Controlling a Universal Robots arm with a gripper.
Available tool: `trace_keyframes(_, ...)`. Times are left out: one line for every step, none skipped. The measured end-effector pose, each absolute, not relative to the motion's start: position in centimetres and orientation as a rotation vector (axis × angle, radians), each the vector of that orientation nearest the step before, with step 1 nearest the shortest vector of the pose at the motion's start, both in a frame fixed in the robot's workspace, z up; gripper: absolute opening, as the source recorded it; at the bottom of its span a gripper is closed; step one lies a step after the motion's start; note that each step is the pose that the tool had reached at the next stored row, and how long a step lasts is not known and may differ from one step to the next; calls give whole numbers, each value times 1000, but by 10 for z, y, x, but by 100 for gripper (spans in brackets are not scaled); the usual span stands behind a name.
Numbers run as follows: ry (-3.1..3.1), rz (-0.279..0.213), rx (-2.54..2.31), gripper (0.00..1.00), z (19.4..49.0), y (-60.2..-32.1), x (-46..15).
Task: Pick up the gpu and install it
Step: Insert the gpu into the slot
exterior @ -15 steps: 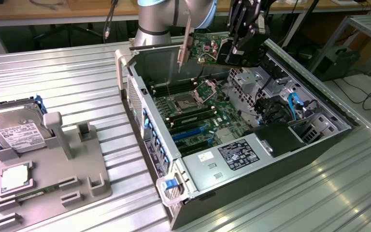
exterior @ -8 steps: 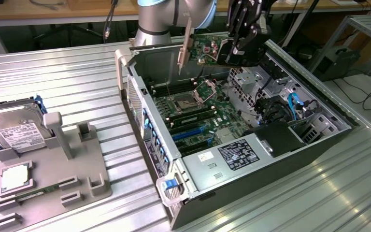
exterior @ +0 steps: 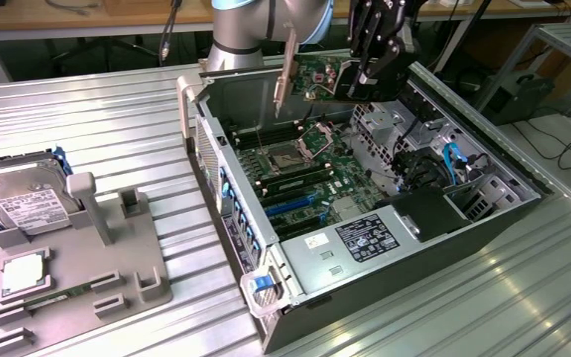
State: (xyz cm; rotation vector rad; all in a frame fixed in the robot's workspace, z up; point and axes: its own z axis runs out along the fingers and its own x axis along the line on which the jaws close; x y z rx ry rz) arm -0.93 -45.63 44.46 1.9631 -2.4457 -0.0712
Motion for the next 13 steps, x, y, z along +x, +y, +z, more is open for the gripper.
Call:
trace_keyframes(-2440,-71,1970,28,445,-456,-9)
trace_keyframes(-2434,-71,1977,28,445,-456,-9)
trace_keyframes(-2428,-71,1985,28,445,-456,-9)
trace_keyframes(-2420,-71,1994,28,445,-456,-9)
trace_keyframes(-2414,-71,2001,28,445,-456,-9)
trace_keyframes(-2406,-71,2011,28,445,-456,-9)
trace_keyframes(-2400,-71,2017,28,445,-456,-9)
trace_keyframes(-2395,-71,2023,28,445,-456,-9)
trace_keyframes(-2389,-71,2030,28,445,-456,-9)
trace_keyframes(-2383,-71,2036,28,445,-456,-9)
trace_keyframes(-2377,-71,2043,28,445,-456,-9)
trace_keyframes(-2371,-71,2050,28,445,-456,-9)
trace_keyframes(-2361,-71,2062,28,445,-456,-9)
